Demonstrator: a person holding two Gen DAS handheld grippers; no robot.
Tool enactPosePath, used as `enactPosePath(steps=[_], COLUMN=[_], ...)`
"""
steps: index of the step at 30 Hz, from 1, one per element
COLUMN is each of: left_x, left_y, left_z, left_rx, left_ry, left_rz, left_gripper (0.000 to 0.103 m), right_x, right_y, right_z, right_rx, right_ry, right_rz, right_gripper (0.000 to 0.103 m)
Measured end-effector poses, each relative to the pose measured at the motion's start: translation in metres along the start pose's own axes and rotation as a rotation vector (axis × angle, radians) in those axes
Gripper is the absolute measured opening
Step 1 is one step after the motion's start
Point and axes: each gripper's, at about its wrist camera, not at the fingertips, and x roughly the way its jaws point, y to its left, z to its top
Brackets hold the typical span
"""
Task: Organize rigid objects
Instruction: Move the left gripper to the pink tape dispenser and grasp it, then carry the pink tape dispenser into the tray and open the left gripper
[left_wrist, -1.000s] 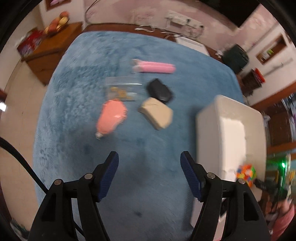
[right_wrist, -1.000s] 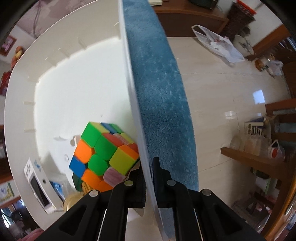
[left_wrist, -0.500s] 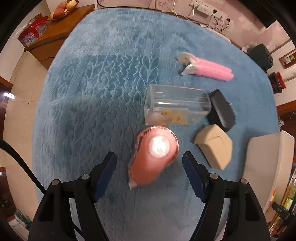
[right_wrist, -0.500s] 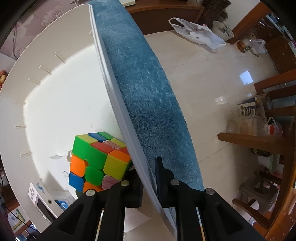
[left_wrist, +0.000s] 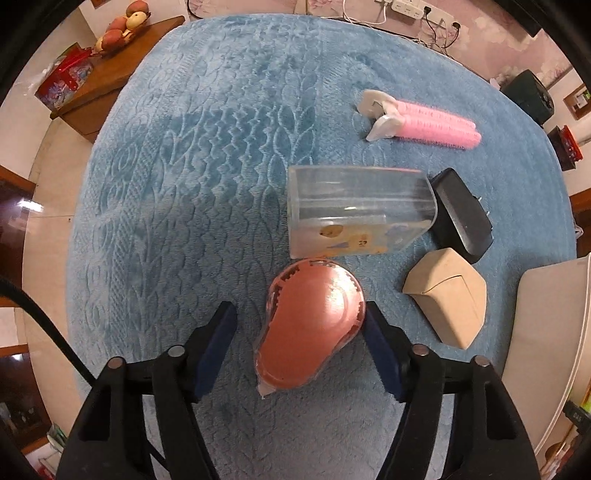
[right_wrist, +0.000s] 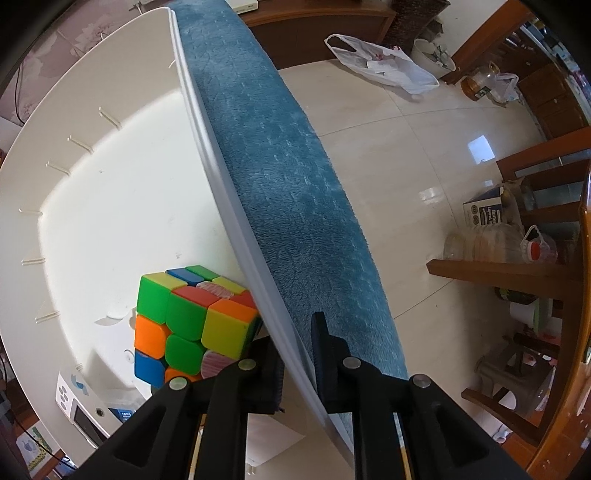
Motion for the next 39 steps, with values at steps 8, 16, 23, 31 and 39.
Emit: enactPosePath(steps=[8,16,23,31,39], left_x=[-0.005,-0.009,-0.013,-0.031,-0.074], left_y=[0.015,0.007,-0.008,-0.013,-0.031], left_z=[-0.004,-0.043,-0.092,-0.144,-0.167], left_rx=[-0.041,-0.038,-0.049,-0.163,-0.2], left_ry=[-0.003,0.028,0.078,0.132,0.083], left_rz=[0.006,0.037,0.051,0.069,0.103], left_gripper=[0.053,0.053,0.053,0.053,0.053], right_x=[-0.001,-0.004,-0.006,-0.007,-0.008], right_y=[0.0,0.002,0.003,0.003,0.002], right_z=[-0.001,-0.005,-0.005,-0.006,-0.007], right_rx=[-0.021,-0.063,-0.129,-0.227,-0.331], right_ry=[-0.008,-0.02,-0.017,-0.005,0.0], right_rz=[0.001,0.033,0.067,0.114,0.156], right_gripper=[0.014,0.014,0.014,0.014,0.013])
